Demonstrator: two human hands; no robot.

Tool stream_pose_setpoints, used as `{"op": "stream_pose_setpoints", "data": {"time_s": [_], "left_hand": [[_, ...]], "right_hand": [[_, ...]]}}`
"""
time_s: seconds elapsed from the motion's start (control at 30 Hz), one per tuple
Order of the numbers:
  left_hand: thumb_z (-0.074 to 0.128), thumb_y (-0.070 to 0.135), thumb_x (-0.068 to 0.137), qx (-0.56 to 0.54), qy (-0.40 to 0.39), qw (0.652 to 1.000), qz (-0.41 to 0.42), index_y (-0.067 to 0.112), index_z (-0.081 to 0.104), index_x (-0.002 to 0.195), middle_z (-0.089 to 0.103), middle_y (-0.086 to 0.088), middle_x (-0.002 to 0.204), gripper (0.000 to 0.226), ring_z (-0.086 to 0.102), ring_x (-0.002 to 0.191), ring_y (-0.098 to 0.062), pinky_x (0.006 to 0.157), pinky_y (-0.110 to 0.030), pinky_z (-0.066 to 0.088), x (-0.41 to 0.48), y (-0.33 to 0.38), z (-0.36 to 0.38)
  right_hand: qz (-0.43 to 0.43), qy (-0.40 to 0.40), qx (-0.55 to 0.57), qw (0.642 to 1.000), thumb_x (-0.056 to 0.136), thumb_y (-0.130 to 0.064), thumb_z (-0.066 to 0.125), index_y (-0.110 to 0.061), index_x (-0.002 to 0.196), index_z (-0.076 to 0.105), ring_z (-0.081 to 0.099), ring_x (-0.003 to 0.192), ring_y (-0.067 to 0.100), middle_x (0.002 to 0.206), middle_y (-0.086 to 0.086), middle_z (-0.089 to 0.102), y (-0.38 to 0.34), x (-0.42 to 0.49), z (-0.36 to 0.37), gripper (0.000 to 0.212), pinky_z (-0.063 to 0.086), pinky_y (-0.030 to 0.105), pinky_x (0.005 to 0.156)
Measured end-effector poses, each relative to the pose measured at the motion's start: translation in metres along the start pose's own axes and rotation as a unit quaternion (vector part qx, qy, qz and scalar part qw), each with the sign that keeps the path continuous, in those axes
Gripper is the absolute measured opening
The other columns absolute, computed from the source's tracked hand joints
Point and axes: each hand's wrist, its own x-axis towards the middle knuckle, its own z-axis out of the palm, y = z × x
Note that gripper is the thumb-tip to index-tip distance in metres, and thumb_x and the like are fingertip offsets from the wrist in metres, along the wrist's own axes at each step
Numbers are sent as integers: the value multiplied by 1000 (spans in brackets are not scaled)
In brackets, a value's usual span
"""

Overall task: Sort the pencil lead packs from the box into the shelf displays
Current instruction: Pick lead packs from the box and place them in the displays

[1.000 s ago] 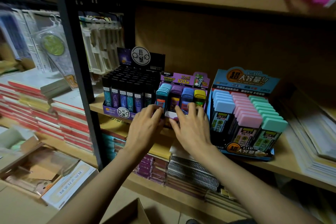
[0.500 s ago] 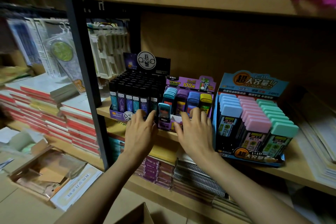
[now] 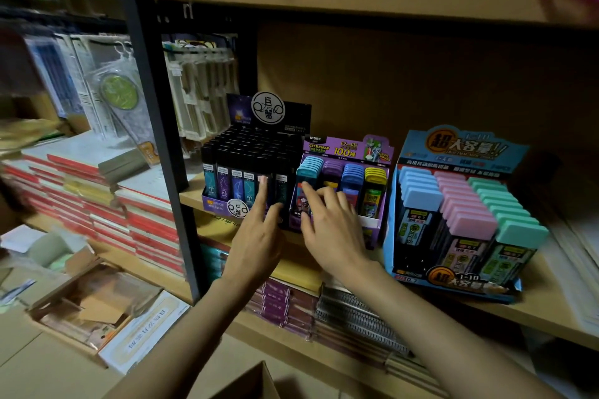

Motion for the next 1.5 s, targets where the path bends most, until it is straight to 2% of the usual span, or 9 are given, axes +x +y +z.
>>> {"op": "stream_pose_setpoints", "data": {"time_s": [0.13,0.23,0.4,0.73,0.93,1.2,1.33,1.4,1.5], "left_hand": [[60,-1,83,-10,26,999,27,-3,51,122,25,-23,152,39,59,109,-36,77,-39,54,0,-5,-4],[61,11,88,-77,104,990,-62,-1,50,119,49,-16,126,35,59,97,-26,77,-37,55,3,-4,-8],[61,30,89,-67,102,977,-177,4,52,104,53,-10,99,31,50,89,-24,75,-35,45,21,1,-8],[60,14,89,-69,106,973,-194,1,41,103,54,-16,100,27,53,88,-32,73,-44,46,27,12,-8],[61,18,89,-48,92,971,-214,0,42,117,48,-18,114,38,51,99,-33,79,-42,46,22,18,-17],[65,19,84,-3,59,998,-8,5,56,101,53,-14,97,23,53,82,-32,65,-45,46,-1,62,-24],[62,21,87,-22,40,999,-15,7,57,106,53,-13,103,24,53,90,-31,70,-42,44,-2,90,-18],[63,18,86,-37,36,998,24,6,57,103,54,-13,101,22,54,88,-31,67,-40,43,-2,107,-15],[62,21,88,-72,31,995,63,5,56,102,54,-13,101,22,55,87,-31,66,-38,42,-1,137,-5]], "right_hand": [[22,11,20,1000,96,-32,42,-18,138,39,46,110,22,119,2,49,-4,-1,5,44,42,34,88],[66,26,57,996,97,-32,43,-15,119,48,49,103,20,114,2,55,-4,0,7,28,42,31,83],[93,40,52,994,98,-42,39,-15,111,48,62,81,21,90,2,67,-4,5,2,31,34,26,57],[162,15,32,986,100,-43,33,-11,92,59,63,79,32,85,10,65,-1,29,-9,42,36,31,57],[110,4,69,992,99,-37,39,-11,97,59,62,79,28,88,7,65,-1,22,-17,33,36,27,58],[-15,100,98,990,95,-19,50,-11,95,63,58,84,17,91,2,63,26,-49,-60,15,42,23,69],[41,280,66,957,92,-17,50,-6,86,61,51,81,20,83,7,58,68,-88,-87,16,36,25,72],[87,355,48,930,89,-17,54,-4,94,57,47,92,23,94,15,54,90,-100,-99,14,35,27,81],[189,365,44,911,84,-22,65,1,118,48,39,116,27,122,24,44,120,-108,-108,45,33,30,96]]}}
